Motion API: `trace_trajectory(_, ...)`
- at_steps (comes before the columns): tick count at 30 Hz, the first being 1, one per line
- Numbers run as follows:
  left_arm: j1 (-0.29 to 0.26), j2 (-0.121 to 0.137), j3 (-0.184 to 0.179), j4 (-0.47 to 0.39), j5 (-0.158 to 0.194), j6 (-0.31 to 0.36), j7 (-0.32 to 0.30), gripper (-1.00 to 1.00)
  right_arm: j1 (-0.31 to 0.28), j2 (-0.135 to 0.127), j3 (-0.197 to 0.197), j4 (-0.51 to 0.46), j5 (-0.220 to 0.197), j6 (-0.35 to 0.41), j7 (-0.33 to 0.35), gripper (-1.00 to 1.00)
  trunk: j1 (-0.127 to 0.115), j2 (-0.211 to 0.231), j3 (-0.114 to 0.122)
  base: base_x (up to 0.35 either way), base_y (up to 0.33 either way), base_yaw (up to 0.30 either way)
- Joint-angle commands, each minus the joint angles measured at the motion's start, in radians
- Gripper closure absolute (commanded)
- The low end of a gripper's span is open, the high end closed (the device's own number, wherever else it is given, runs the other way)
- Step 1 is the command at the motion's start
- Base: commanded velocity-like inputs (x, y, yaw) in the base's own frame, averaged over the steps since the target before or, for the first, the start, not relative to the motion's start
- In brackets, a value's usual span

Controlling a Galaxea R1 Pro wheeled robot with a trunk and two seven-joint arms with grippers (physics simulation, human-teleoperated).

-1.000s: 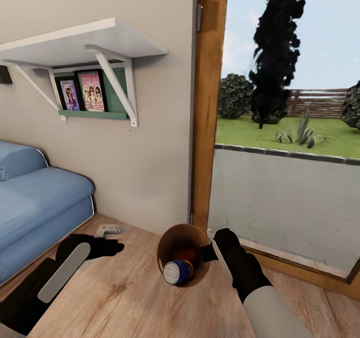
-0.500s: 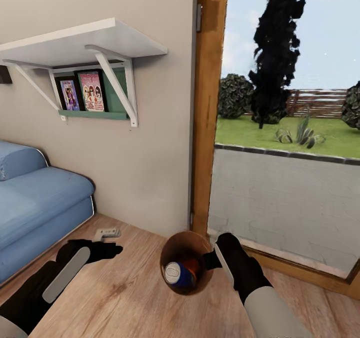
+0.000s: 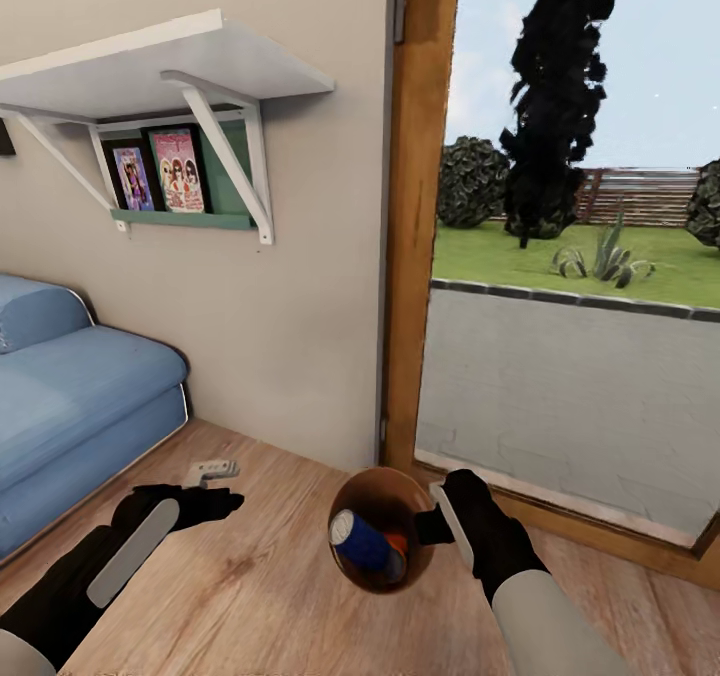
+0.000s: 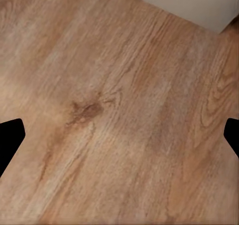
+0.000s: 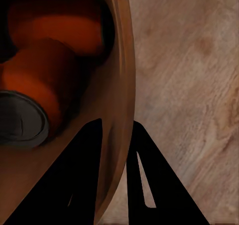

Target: Put the three can of soda from the living room inside the tash can in the kitchen.

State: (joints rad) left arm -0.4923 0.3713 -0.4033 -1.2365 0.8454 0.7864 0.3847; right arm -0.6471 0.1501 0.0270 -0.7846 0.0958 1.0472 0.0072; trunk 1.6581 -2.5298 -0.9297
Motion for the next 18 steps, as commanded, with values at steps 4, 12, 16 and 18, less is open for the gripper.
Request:
trace_trajectory(4, 0.000, 0.000, -0.005, 0.041, -0.001, -0.068, -0.031, -1.00, -0.005, -0.001, -0.010, 0.035, -0.022, 0.000, 0.005, 1.00, 0.002, -0.001, -0.015, 0.000, 0.000, 0.000)
trace_trajectory(12, 0.000, 0.000, -0.011, 0.098, -0.002, -0.150, -0.040, -1.00, -0.023, -0.002, -0.064, 0.088, -0.021, 0.000, 0.005, 1.00, 0.005, -0.003, -0.046, 0.000, 0.000, 0.000)
trace_trajectory(16, 0.000, 0.000, -0.012, 0.108, -0.002, -0.160, -0.041, -1.00, -0.040, -0.004, -0.069, 0.124, -0.022, 0.000, 0.005, 1.00, 0.007, -0.004, -0.062, 0.000, 0.000, 0.000)
trace_trajectory(18, 0.000, 0.000, -0.012, 0.110, -0.002, -0.162, -0.041, -1.00, -0.043, -0.004, -0.070, 0.130, -0.022, 0.000, 0.005, 1.00, 0.008, -0.004, -0.070, 0.000, 0.000, 0.000)
